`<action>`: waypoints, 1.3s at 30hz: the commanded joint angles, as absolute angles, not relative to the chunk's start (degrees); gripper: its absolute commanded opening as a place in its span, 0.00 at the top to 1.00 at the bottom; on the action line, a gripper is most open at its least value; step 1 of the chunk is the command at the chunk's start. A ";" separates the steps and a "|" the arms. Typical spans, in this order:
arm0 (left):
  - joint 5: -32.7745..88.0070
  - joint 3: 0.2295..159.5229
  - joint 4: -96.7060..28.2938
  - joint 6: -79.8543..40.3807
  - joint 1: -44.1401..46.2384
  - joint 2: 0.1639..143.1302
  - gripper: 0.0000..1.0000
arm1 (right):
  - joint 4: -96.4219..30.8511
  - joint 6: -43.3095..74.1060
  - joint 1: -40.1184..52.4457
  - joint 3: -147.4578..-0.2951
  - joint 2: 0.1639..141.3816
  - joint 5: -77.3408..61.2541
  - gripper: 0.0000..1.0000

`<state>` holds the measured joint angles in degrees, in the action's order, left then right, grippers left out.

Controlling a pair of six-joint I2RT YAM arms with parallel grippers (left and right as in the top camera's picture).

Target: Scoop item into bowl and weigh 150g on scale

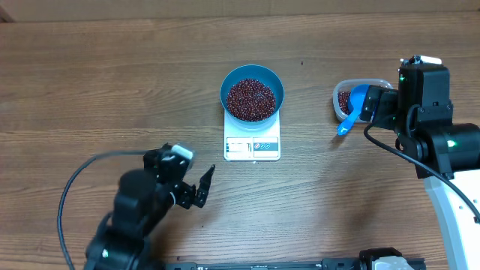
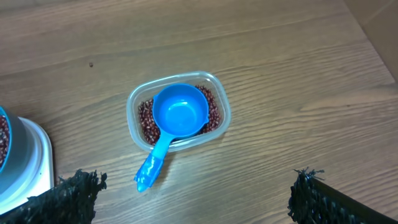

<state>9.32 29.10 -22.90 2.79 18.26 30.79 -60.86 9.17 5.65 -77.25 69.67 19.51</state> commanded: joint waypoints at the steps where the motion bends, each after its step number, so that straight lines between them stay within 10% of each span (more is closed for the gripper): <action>1: 13.82 20.69 -13.69 0.80 16.19 22.33 0.00 | -60.58 8.69 5.41 -78.61 69.69 19.29 0.00; 10: 13.58 0.03 13.02 0.67 12.67 7.55 0.00 | -60.58 8.69 5.41 -78.61 69.69 19.29 0.00; 39: 5.52 0.27 -4.05 2.57 -3.44 2.98 0.01 | -60.58 8.69 5.41 -78.61 69.69 19.29 0.00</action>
